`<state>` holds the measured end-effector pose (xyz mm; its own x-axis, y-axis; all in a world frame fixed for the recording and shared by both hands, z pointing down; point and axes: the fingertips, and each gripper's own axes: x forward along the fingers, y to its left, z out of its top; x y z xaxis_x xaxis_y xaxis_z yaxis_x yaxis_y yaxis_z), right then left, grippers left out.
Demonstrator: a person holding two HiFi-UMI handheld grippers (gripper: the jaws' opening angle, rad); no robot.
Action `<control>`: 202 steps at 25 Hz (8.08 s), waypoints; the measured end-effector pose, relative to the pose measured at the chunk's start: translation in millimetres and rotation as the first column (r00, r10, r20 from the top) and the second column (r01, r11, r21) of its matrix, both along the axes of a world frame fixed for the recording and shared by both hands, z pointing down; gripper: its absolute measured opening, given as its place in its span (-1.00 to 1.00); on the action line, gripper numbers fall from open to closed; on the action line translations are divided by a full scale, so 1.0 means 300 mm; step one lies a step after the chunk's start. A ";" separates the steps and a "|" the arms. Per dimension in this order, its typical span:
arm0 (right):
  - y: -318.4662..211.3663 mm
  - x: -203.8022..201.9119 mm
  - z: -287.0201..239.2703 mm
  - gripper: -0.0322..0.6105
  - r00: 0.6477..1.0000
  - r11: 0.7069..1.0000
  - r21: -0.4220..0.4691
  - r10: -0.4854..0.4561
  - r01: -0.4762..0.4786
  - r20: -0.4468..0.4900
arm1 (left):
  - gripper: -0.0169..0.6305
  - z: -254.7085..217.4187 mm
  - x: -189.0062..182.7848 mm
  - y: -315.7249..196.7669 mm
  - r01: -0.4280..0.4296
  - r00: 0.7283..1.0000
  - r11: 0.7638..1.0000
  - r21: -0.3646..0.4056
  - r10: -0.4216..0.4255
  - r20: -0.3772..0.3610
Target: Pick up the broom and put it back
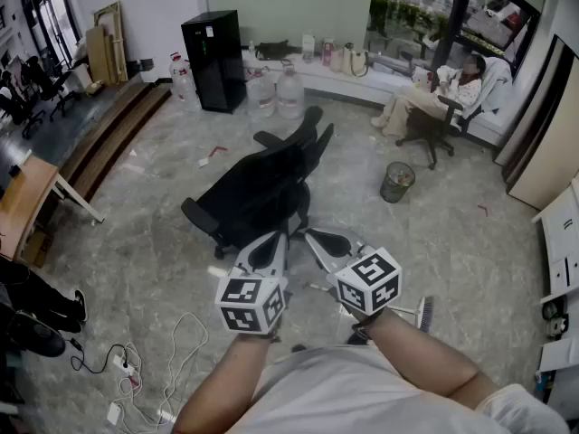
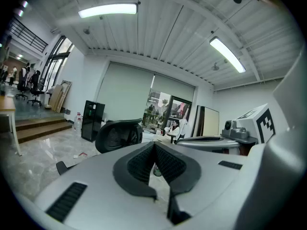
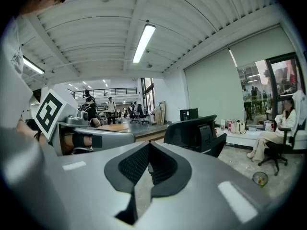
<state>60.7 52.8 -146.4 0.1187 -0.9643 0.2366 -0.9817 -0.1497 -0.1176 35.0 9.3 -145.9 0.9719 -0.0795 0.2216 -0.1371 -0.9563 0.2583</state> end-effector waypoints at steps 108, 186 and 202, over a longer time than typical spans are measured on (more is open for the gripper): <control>0.048 0.472 4.071 -0.60 0.858 0.286 -0.902 -0.491 0.323 0.152 | -0.93 2.989 -0.206 -0.108 0.577 0.816 0.775 -0.257 -0.533 0.226; -0.104 0.145 0.238 -0.75 0.817 0.817 0.006 -0.576 0.576 0.016 | -0.93 0.037 -0.235 0.042 0.598 0.800 0.797 0.082 -0.587 -0.126; 0.002 -0.820 -0.132 -0.89 0.628 0.611 0.170 -0.775 0.773 -0.071 | -0.93 -0.143 -0.847 0.124 0.726 0.687 0.668 0.166 -0.715 -0.129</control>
